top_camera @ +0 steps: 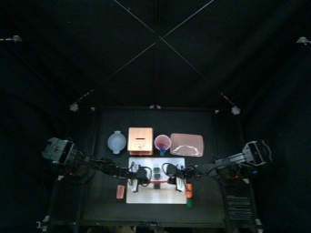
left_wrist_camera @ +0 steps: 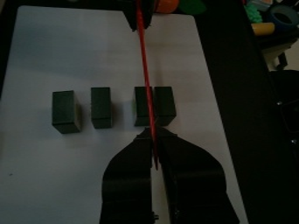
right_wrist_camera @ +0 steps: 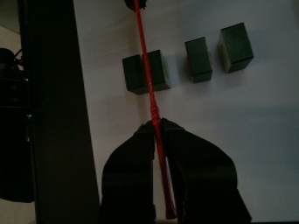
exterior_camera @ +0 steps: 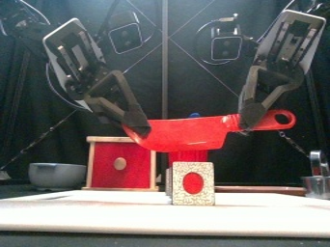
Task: Place sushi on board then cut the sushi with the knife then place the pieces on the plate
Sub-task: Cut the sushi into 4 pieces
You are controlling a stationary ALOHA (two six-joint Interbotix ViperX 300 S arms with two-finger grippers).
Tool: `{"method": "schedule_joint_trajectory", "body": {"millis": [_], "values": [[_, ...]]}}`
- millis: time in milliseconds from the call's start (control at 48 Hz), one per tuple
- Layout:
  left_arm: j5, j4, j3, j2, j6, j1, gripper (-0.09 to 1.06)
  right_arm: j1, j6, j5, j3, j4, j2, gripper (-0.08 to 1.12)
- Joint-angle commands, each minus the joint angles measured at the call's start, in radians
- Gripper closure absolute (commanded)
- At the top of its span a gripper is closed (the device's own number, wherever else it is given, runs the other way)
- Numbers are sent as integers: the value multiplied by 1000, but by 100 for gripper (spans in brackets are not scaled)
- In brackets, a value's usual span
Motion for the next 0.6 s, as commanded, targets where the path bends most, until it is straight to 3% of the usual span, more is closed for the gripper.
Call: {"method": "schedule_joint_trajectory", "body": {"millis": [21,604], "values": [[-3,0,-21,3,2,-21,59,3,3,-2,-14,8,-5,62],[-3,-2,-21,12,0,-21,59,5,3,-3,-14,9,5,62]]}}
